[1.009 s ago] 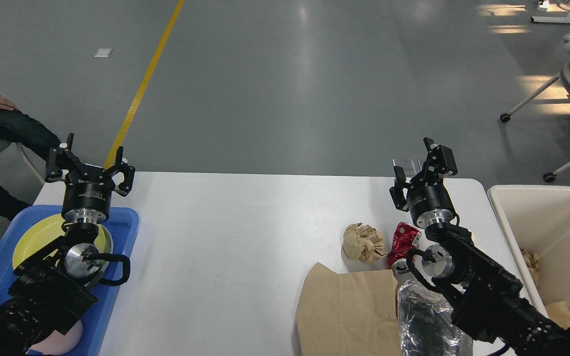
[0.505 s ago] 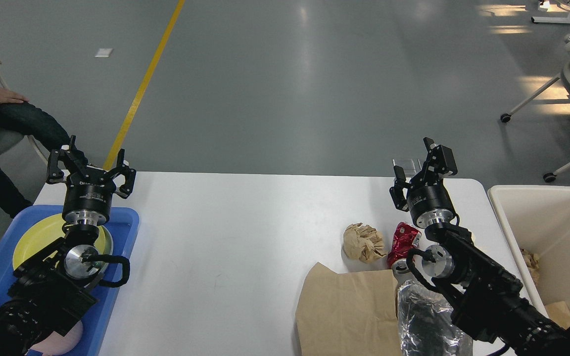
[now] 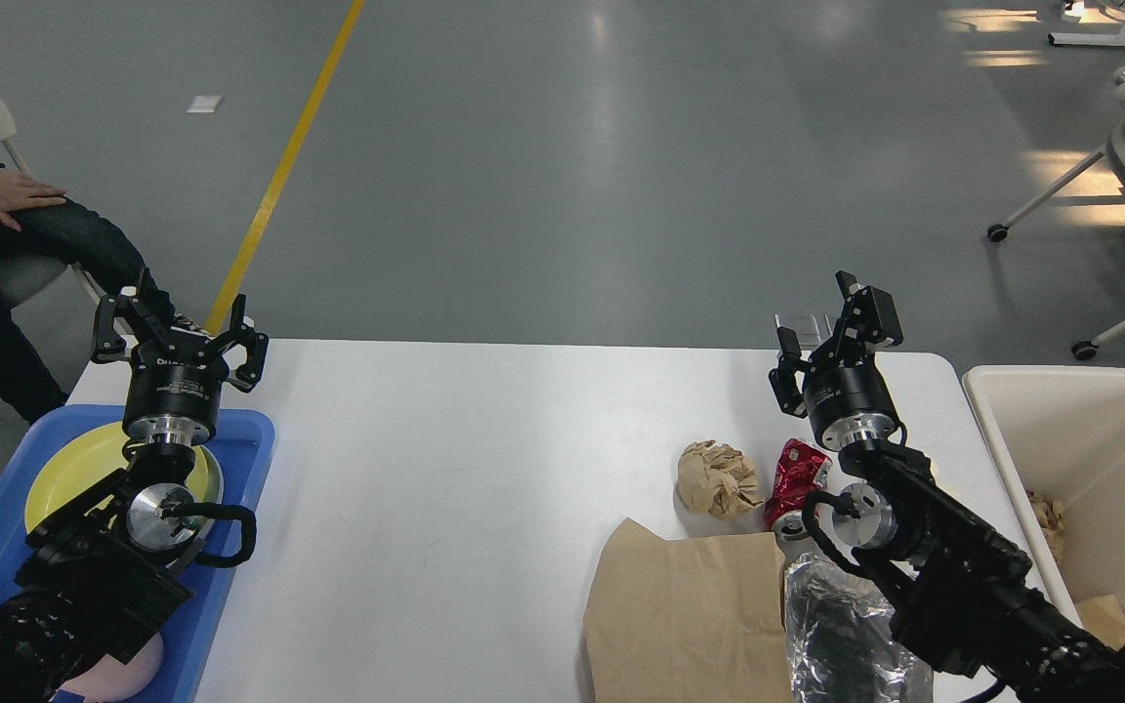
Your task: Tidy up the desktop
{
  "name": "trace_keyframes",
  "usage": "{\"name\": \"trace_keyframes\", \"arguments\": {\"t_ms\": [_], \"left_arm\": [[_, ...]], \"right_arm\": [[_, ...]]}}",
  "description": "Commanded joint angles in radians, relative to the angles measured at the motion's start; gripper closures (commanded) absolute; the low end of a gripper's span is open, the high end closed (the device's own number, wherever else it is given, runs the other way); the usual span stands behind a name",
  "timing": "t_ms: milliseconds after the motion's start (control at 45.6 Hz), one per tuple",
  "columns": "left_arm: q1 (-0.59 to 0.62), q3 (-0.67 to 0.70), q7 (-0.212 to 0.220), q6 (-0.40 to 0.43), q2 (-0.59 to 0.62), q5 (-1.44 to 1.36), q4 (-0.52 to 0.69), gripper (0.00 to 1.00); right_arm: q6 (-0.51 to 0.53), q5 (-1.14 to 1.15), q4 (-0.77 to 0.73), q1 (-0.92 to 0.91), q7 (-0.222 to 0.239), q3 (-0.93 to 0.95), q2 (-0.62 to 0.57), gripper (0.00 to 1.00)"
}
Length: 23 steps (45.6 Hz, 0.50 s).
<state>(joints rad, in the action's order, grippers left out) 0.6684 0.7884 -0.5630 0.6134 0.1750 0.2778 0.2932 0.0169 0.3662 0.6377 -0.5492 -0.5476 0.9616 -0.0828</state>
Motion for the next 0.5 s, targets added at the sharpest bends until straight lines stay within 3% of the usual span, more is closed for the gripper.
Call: {"name": "trace_keyframes", "arguments": {"t_ms": [0,483], "left_arm": [[0.0,0.0,0.0,0.0,0.0,0.0,0.0,0.04],[0.0,0.0,0.0,0.0,0.0,0.0,0.003,0.04]], "right_arm": [[0.0,0.0,-0.001,0.0,0.0,0.0,0.0,0.0],[0.0,0.0,-0.001,0.0,0.0,0.0,0.002,0.0]]}}
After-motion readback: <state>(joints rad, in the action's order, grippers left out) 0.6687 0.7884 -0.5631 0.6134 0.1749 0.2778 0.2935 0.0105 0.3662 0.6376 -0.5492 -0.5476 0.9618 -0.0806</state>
